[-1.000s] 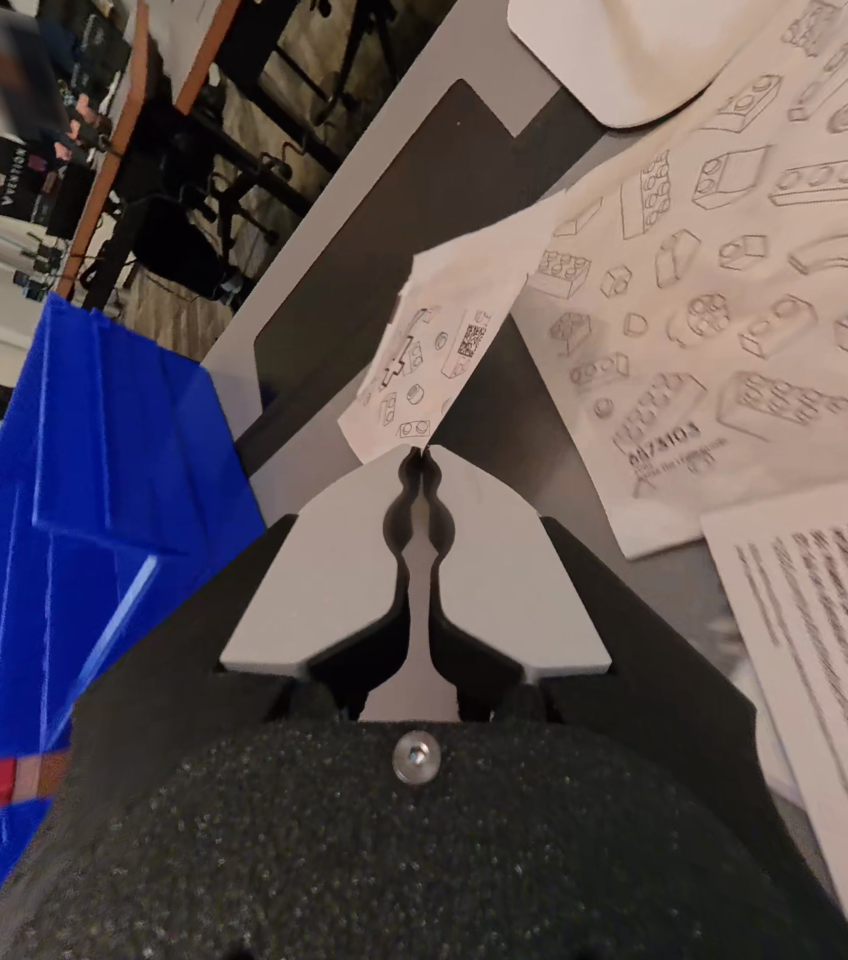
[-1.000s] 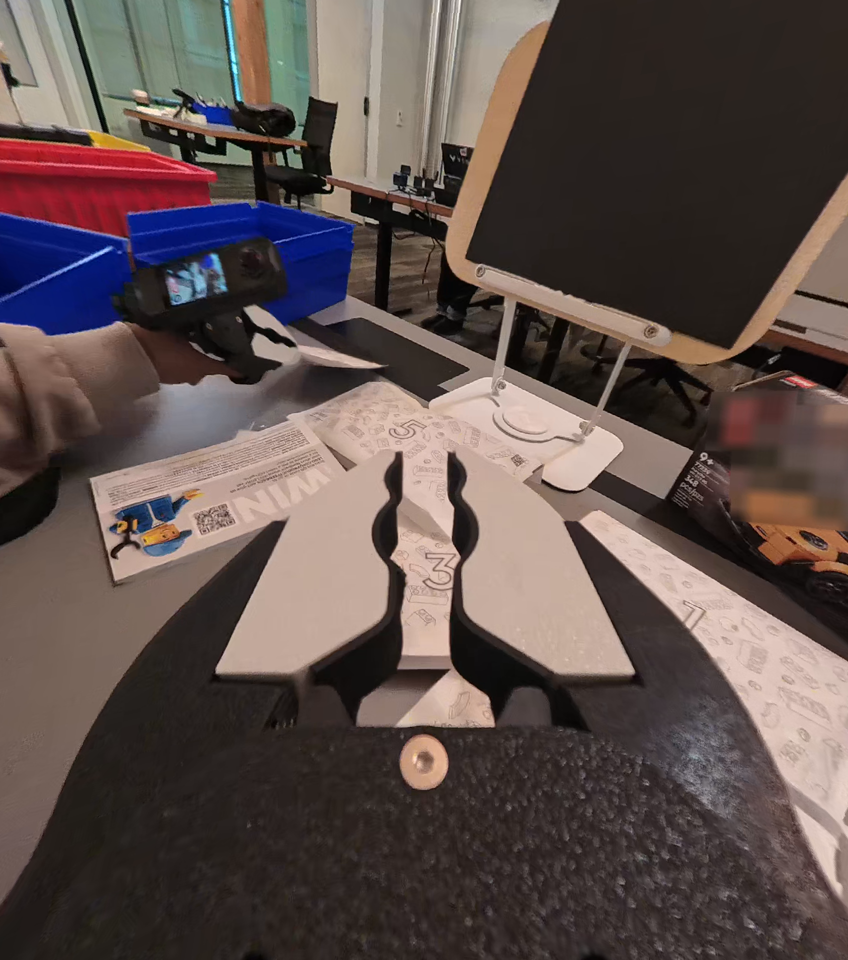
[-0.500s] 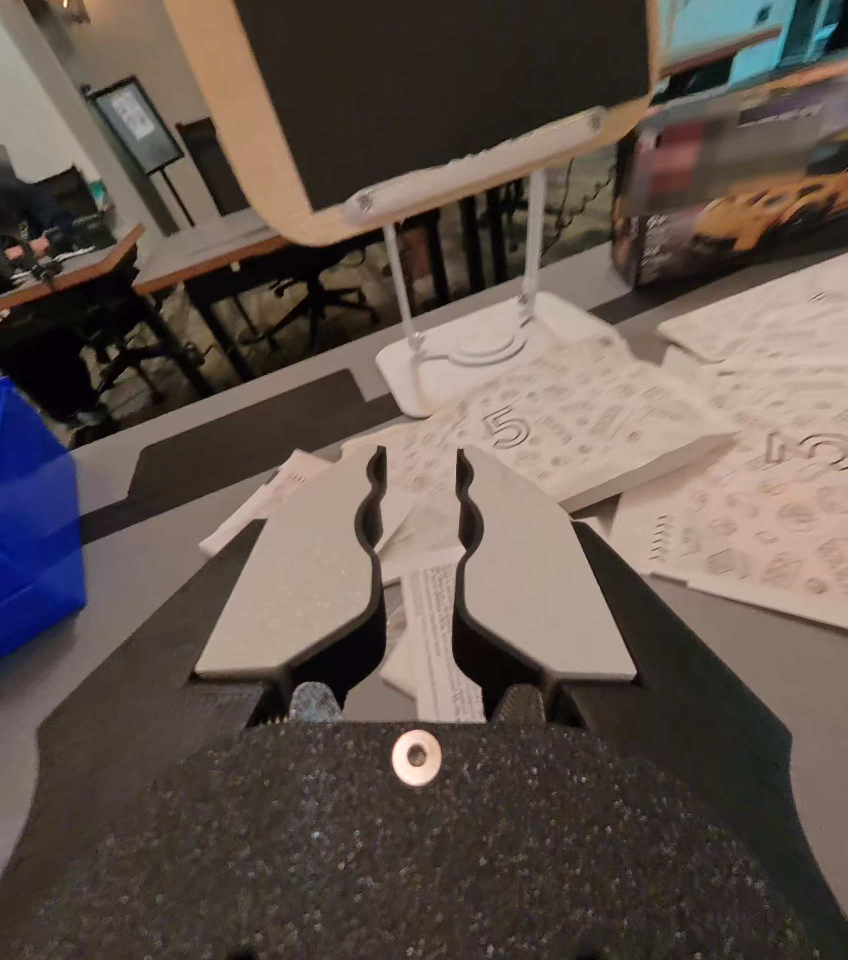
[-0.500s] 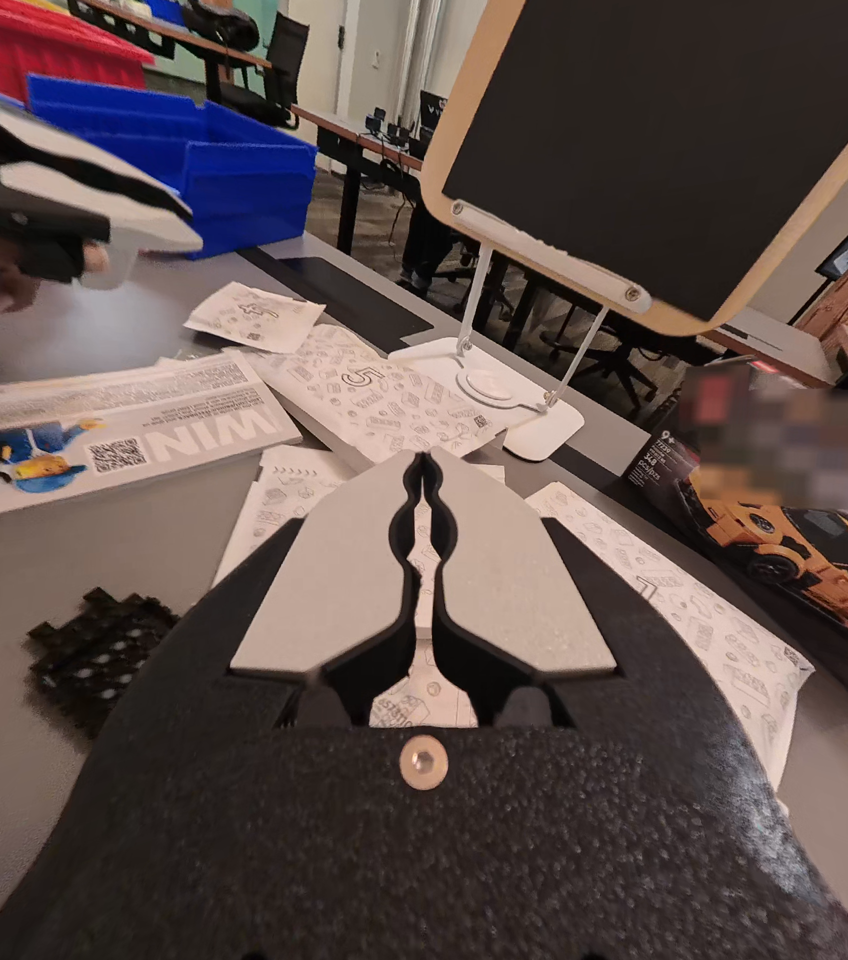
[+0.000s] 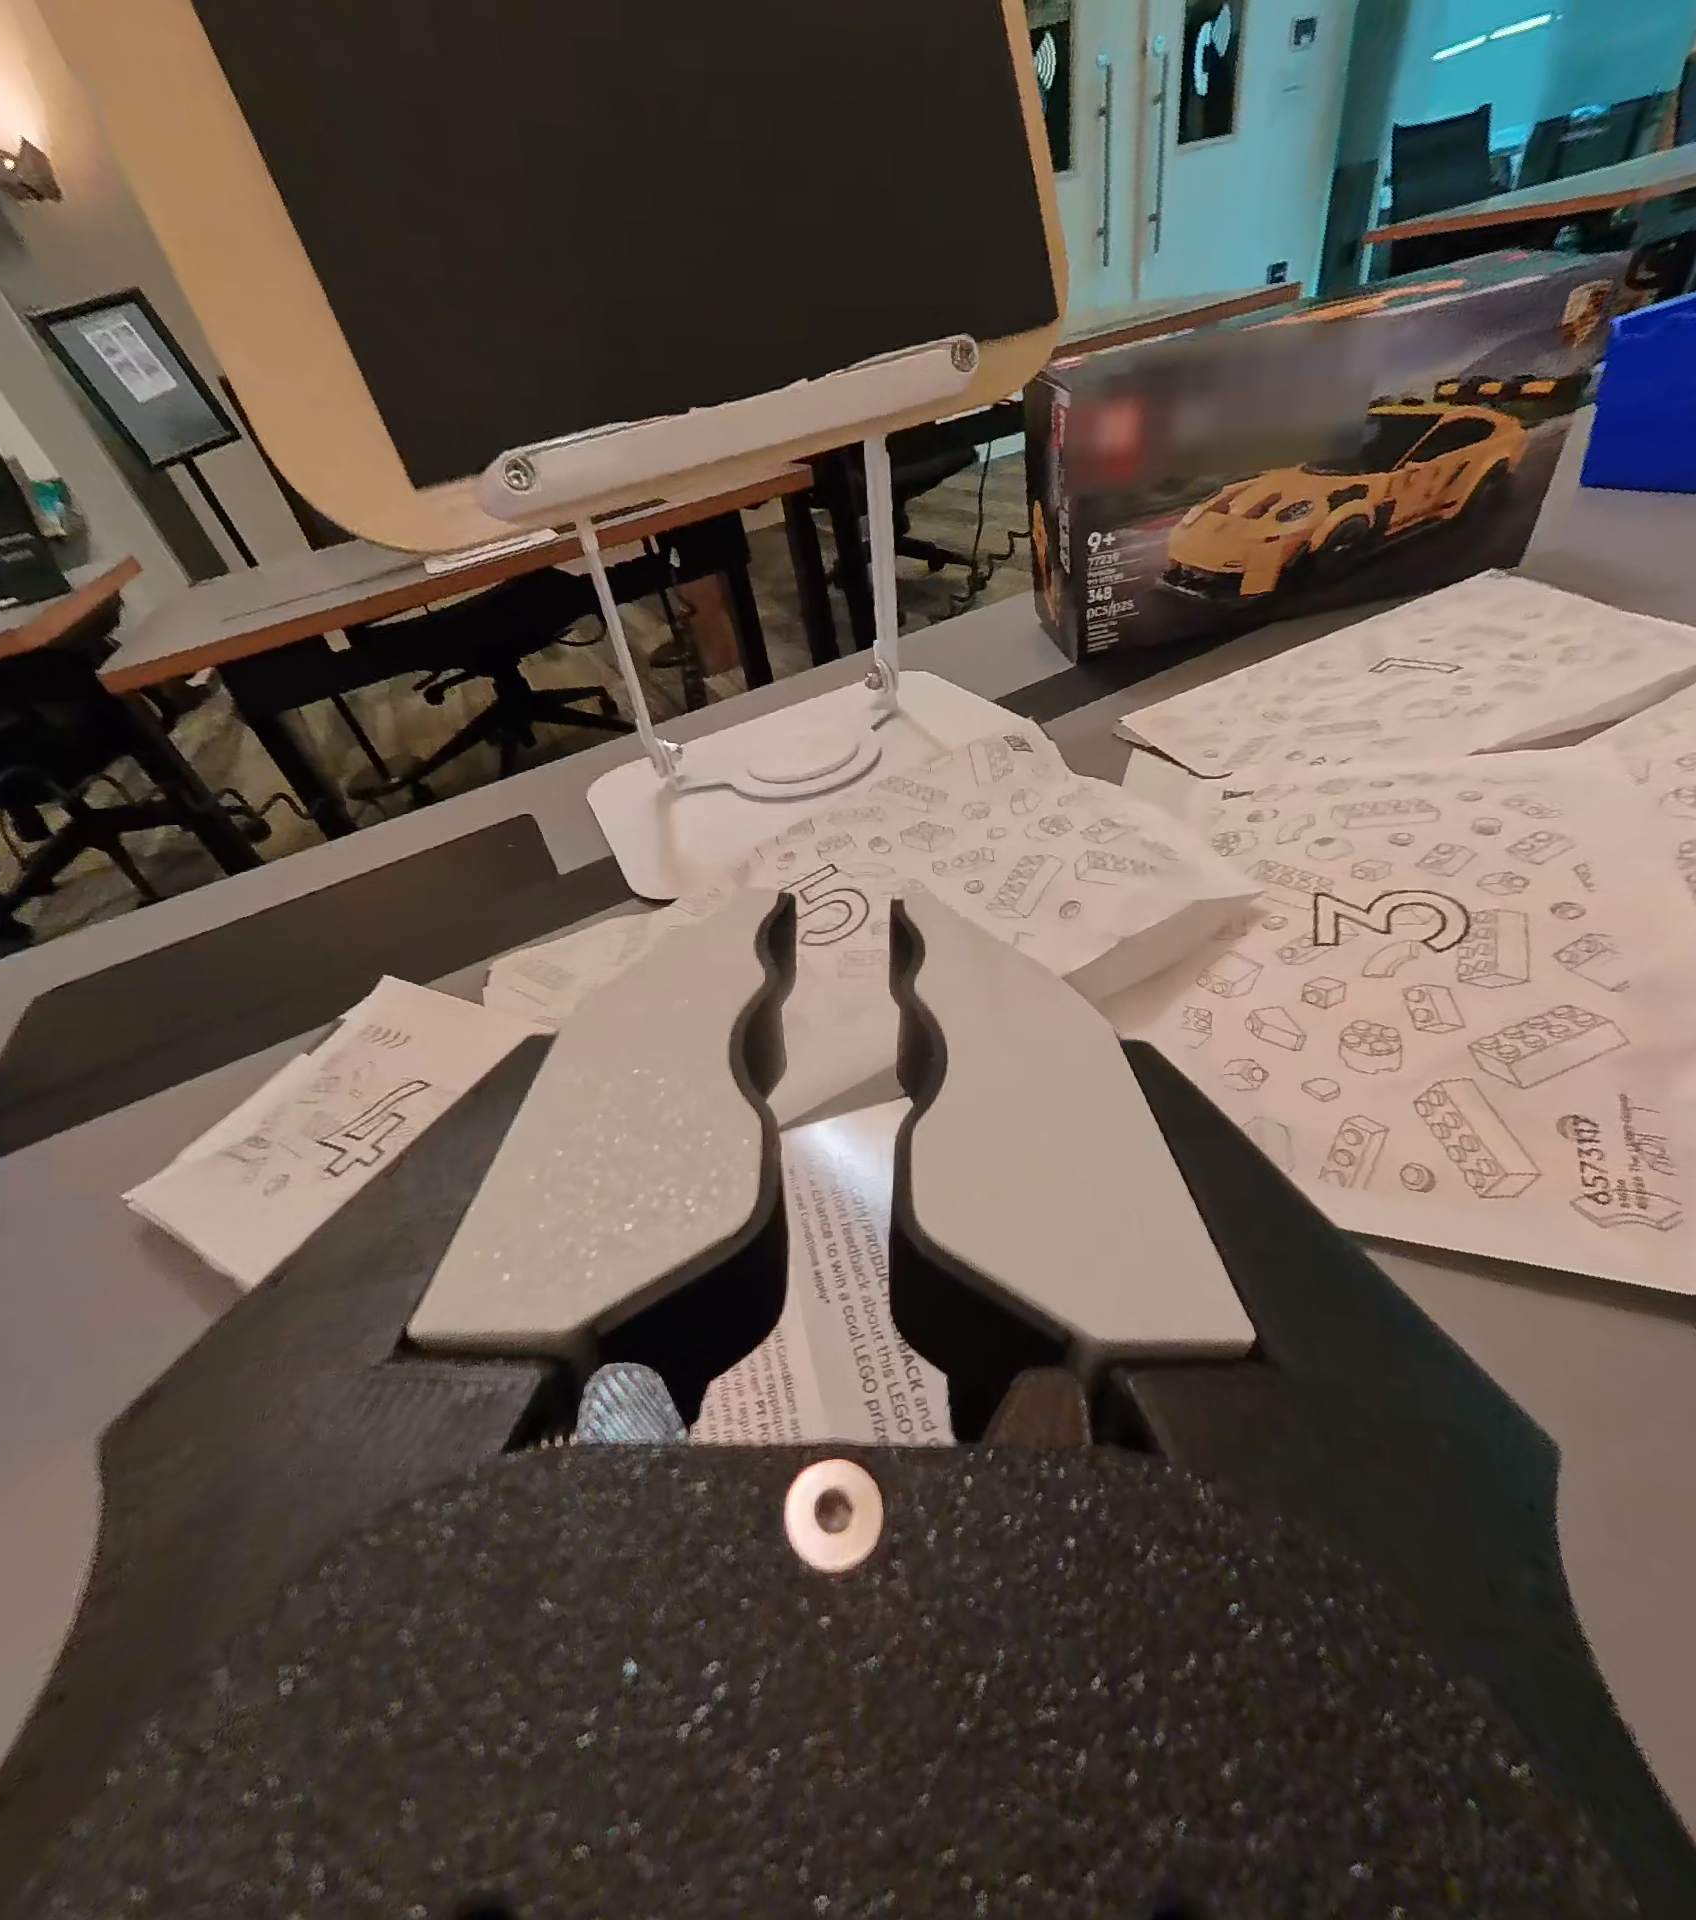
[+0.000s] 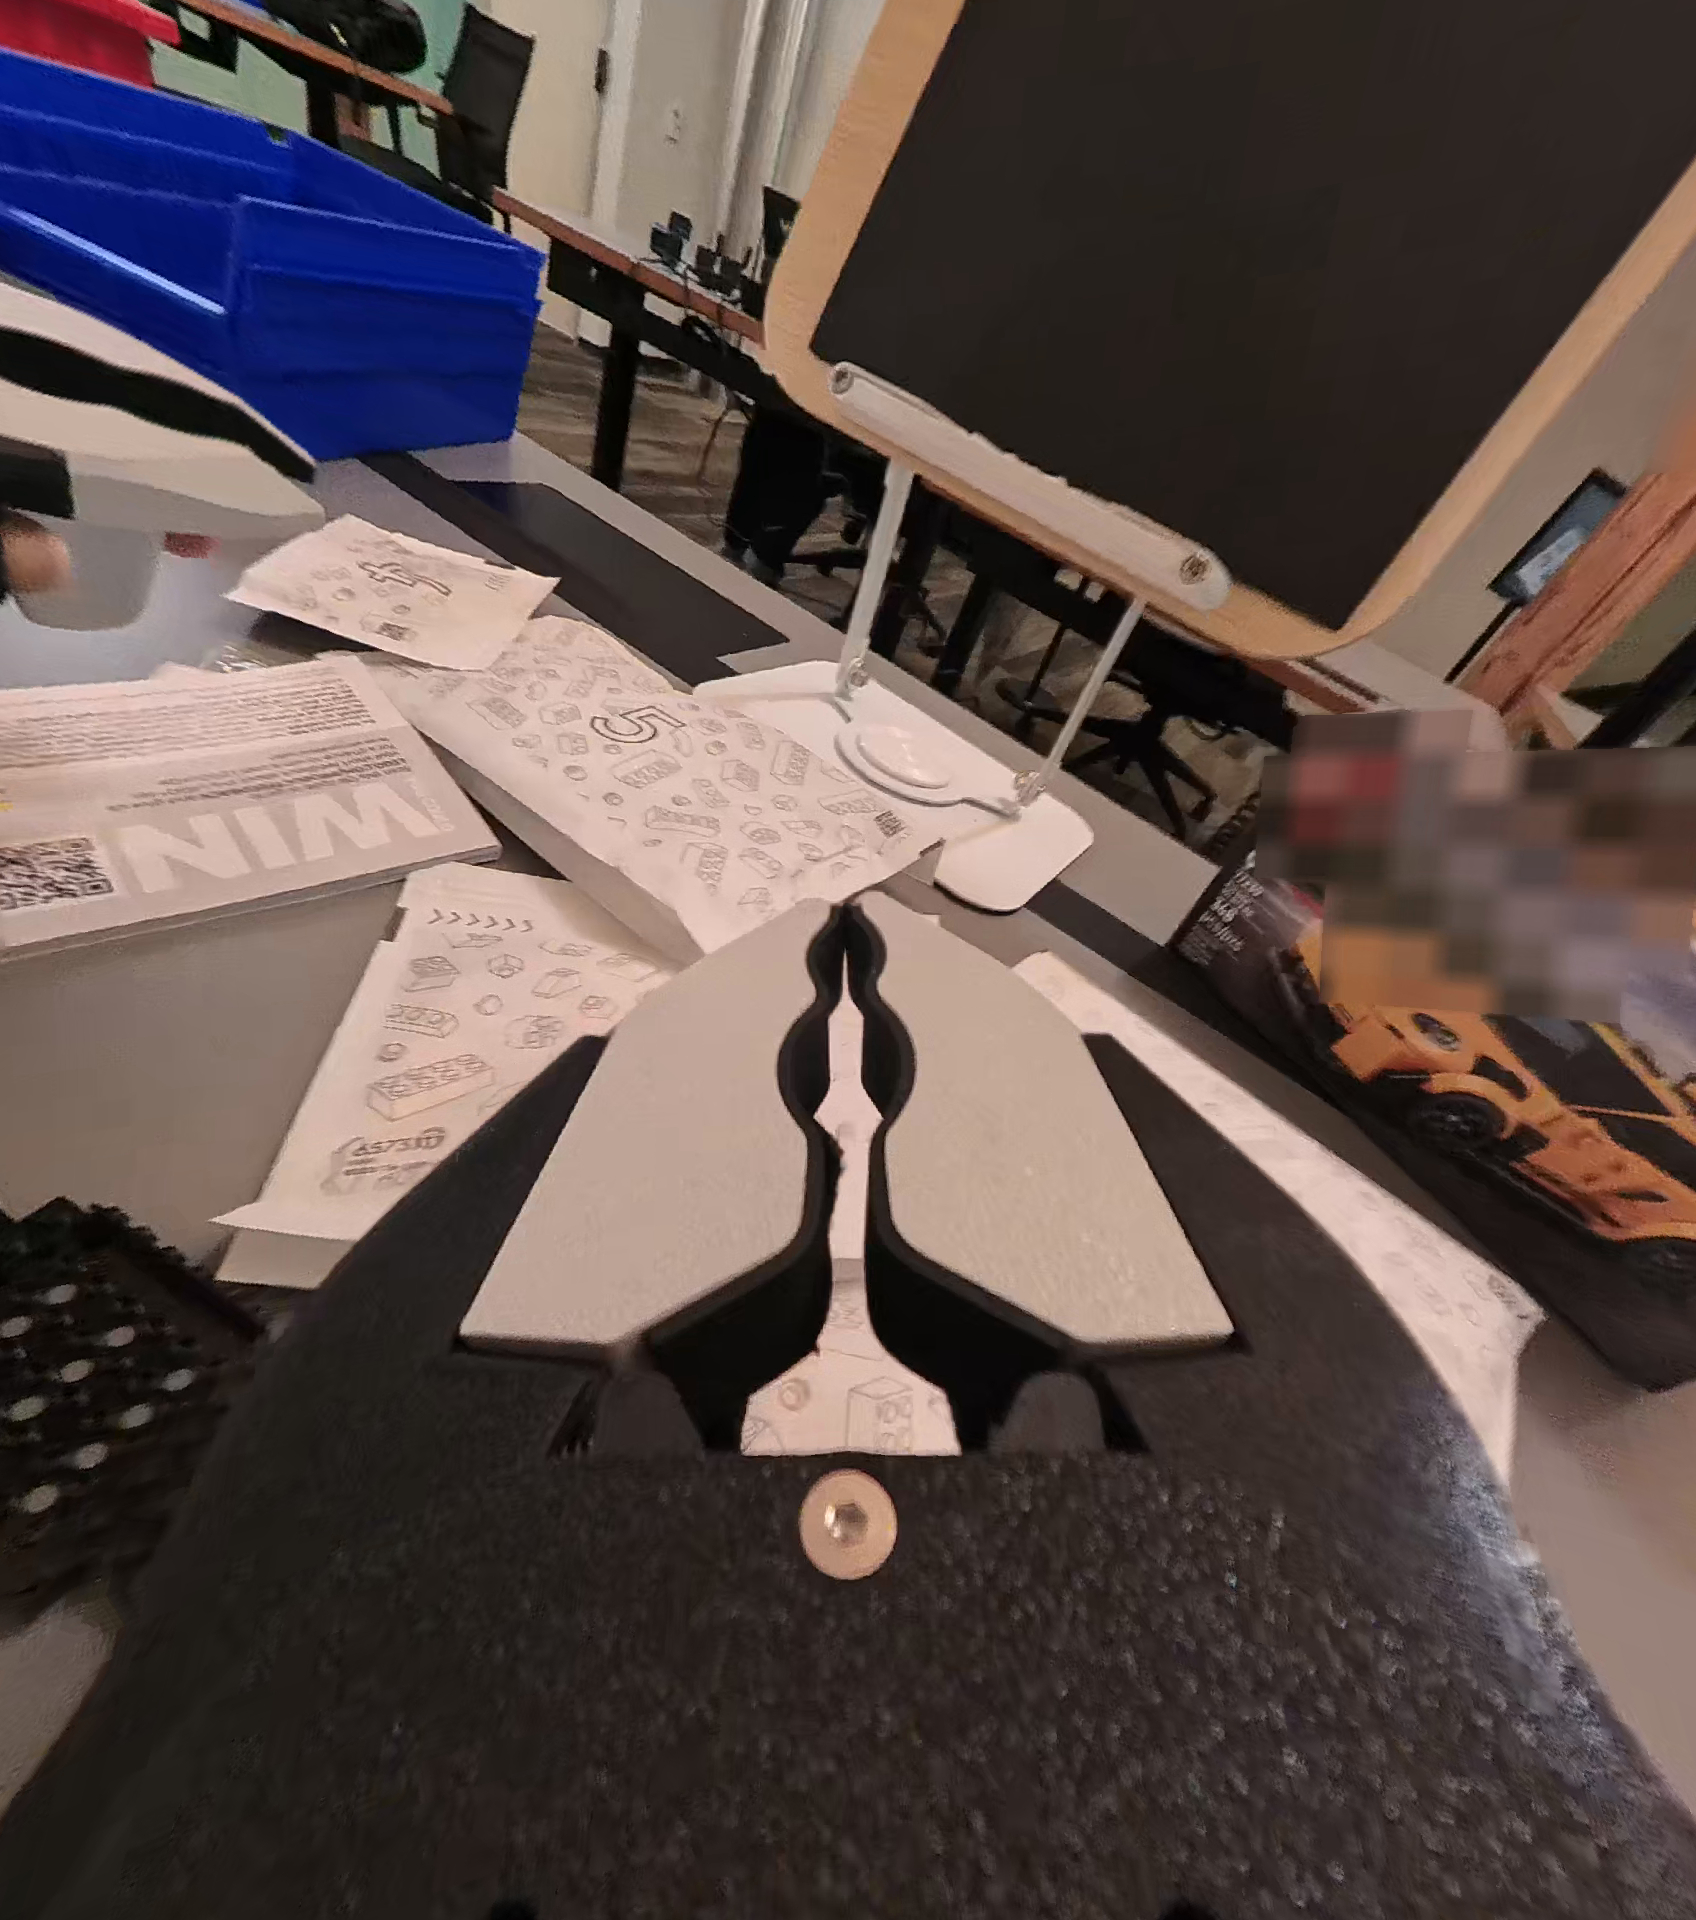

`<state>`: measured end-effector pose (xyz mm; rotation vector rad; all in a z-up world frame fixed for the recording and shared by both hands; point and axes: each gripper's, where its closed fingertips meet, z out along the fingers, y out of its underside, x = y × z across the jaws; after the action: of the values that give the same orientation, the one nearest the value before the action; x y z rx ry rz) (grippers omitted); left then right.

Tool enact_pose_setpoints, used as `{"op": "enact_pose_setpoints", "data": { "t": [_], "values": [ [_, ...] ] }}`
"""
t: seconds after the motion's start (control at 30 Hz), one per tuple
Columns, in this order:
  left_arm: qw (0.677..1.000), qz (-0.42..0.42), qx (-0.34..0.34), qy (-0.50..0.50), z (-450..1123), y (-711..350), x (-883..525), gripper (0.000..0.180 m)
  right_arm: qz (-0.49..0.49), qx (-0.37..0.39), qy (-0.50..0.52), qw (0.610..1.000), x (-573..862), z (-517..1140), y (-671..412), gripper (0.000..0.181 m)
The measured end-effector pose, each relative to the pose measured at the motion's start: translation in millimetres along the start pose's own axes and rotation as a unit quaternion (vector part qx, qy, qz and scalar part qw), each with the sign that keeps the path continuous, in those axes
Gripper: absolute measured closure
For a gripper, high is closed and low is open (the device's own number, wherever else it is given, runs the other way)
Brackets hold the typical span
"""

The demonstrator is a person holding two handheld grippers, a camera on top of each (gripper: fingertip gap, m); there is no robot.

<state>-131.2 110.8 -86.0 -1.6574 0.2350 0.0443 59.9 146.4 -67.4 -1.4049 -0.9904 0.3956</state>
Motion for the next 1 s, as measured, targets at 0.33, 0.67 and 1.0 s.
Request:
{"op": "enact_pose_setpoints", "data": {
  "t": [0.33,0.67,1.0],
  "values": [
    [0.999,0.009,0.021,0.038,-5.5,-8.6,27.5,0.162,0.011,0.016,0.003,1.000,4.0,-3.0,3.5,0.181],
    [0.999,0.006,0.029,0.036,-3.4,-8.6,30.8,0.162,0.077,0.055,-0.011,0.995,16.6,-5.3,-1.0,0.181],
    [1.000,-0.005,0.019,0.013,-8.6,-11.1,17.8,0.164,0.070,0.033,-0.027,0.997,9.0,-5.7,3.6,0.181]
  ]
}}
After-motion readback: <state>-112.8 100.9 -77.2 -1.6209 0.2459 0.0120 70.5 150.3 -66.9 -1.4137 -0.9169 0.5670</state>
